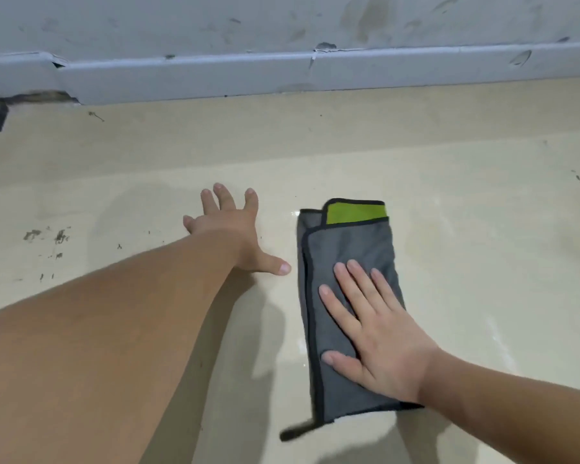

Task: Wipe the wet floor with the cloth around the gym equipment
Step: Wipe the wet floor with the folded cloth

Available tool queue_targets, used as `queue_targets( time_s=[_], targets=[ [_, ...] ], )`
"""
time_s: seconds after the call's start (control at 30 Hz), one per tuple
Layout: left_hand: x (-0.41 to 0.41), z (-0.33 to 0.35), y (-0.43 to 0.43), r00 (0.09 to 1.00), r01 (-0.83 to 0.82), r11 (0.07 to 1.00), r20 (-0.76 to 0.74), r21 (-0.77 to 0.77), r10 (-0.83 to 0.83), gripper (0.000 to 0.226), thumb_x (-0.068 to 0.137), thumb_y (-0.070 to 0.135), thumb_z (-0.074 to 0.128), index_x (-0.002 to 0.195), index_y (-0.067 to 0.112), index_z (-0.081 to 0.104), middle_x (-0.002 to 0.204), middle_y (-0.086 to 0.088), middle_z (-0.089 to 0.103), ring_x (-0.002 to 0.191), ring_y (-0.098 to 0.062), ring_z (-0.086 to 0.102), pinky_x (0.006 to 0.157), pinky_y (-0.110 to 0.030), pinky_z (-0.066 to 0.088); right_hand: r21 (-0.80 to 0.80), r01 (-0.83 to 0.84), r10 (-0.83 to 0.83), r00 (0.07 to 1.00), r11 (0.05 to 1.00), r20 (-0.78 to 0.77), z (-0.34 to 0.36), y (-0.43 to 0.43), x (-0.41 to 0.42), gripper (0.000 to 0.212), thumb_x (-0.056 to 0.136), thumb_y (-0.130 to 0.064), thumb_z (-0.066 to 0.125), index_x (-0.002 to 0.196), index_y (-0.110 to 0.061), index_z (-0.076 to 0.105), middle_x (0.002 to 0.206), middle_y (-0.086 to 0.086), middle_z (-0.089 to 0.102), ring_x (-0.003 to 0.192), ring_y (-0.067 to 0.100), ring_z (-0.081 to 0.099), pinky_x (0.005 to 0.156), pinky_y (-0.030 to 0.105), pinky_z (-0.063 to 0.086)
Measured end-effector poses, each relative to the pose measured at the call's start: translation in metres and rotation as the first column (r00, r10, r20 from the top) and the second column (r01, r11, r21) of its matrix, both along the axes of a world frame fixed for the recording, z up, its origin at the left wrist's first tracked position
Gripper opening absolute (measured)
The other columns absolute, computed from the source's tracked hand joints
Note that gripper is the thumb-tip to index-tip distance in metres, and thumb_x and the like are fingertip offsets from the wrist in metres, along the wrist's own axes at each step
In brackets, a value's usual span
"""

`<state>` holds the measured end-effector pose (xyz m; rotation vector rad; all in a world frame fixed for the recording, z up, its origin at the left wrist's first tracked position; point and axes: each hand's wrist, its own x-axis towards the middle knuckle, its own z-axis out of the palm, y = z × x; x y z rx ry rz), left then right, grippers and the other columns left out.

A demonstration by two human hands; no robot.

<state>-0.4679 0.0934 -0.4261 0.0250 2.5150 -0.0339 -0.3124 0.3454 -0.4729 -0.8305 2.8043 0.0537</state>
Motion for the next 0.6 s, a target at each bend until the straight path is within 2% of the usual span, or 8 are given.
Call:
queue_targets(
  time_s=[0.07,0.1,0.2,0.27,0.33,0.43,0.53,0.6],
  targets=[
    [0.004,0.0,-0.002,0.999,-0.042,0.999,-0.017,0.023,0.043,0.16,0.045,0.095,0.072,0.16,0.033,-0.021,0.169,-0.019,-0.025,0.157,-0.041,-0.019,0.118,-0.07,0.021,0.0,-0.172,0.172,0.985,0.985,0.025,0.005,0.038,-0.01,0.084,0.098,-0.074,0.03,0.163,-0.024,0.016,0.171,0.014,0.005,0.158,0.033,0.001,0.125,0.055,0.009],
    [0.01,0.0,0.002,0.998,-0.046,0.999,-0.039,0.024,0.047,0.158,0.048,0.093,0.073,0.16,0.032,-0.02,0.169,-0.019,-0.025,0.158,-0.04,-0.018,0.118,-0.07,0.02,0.016,-0.14,0.139,0.989,0.99,0.049,0.009,0.058,-0.014,0.084,0.096,-0.078,0.028,0.163,-0.031,0.011,0.172,0.009,0.001,0.158,0.027,-0.003,0.126,0.052,0.006],
    [0.03,0.003,0.016,0.986,0.009,0.999,-0.167,-0.048,-0.017,0.142,0.064,0.085,0.072,0.161,0.029,-0.016,0.17,-0.018,-0.023,0.158,-0.042,-0.014,0.118,-0.07,0.017,0.089,0.339,-0.348,0.928,0.937,0.131,0.014,0.088,-0.008,0.084,0.085,-0.089,0.005,0.156,-0.049,-0.014,0.169,-0.003,-0.023,0.152,0.012,-0.028,0.127,0.046,-0.006],
    [0.047,0.008,0.033,0.972,0.062,0.991,-0.218,-0.12,-0.087,0.123,0.083,0.067,0.071,0.162,0.024,-0.012,0.168,-0.021,-0.024,0.157,-0.046,-0.013,0.12,-0.07,0.015,0.048,0.686,-0.686,0.716,0.726,0.129,0.012,0.081,0.015,0.085,0.085,-0.088,0.005,0.157,-0.046,-0.016,0.167,-0.003,-0.028,0.151,0.014,-0.032,0.125,0.045,-0.012],
    [0.069,0.016,0.065,0.936,0.18,0.967,-0.271,-0.182,-0.226,0.1,0.093,0.026,0.063,0.164,0.019,-0.008,0.166,-0.025,-0.029,0.155,-0.049,-0.016,0.123,-0.068,0.01,0.019,0.805,-0.799,0.586,0.594,0.135,0.014,0.067,0.041,0.086,0.088,-0.085,0.007,0.159,-0.041,-0.016,0.167,0.0,-0.028,0.151,0.019,-0.031,0.124,0.047,-0.014],
    [0.124,0.02,0.13,0.854,0.455,0.89,-0.271,-0.024,-0.443,0.101,0.074,-0.001,0.037,0.164,0.015,-0.006,0.164,-0.022,-0.035,0.155,-0.042,-0.028,0.127,-0.058,-0.004,-0.005,0.702,-0.691,0.702,0.712,0.172,0.018,0.067,0.083,0.085,0.089,-0.084,0.006,0.157,-0.04,-0.02,0.162,0.0,-0.036,0.148,0.019,-0.038,0.123,0.048,-0.016],
    [0.207,0.01,0.199,0.768,0.639,0.753,-0.161,0.154,-0.619,0.104,0.095,0.031,0.061,0.164,0.013,-0.015,0.167,-0.016,-0.033,0.155,-0.033,-0.03,0.128,-0.048,-0.012,-0.027,0.435,-0.422,0.885,0.9,0.198,0.024,0.114,0.134,0.087,0.091,-0.085,0.013,0.161,-0.037,-0.009,0.166,0.001,-0.025,0.152,0.021,-0.03,0.123,0.049,-0.009],
    [0.249,0.006,0.23,0.711,0.696,0.7,-0.015,0.161,-0.703,0.113,0.095,0.041,0.065,0.161,0.012,-0.022,0.17,-0.011,-0.029,0.156,-0.03,-0.027,0.129,-0.043,-0.011,0.034,0.272,-0.272,0.934,0.962,0.231,0.03,0.152,0.163,0.088,0.093,-0.082,0.017,0.163,-0.033,-0.004,0.169,0.003,-0.015,0.155,0.027,-0.02,0.123,0.048,-0.005]
  ],
)
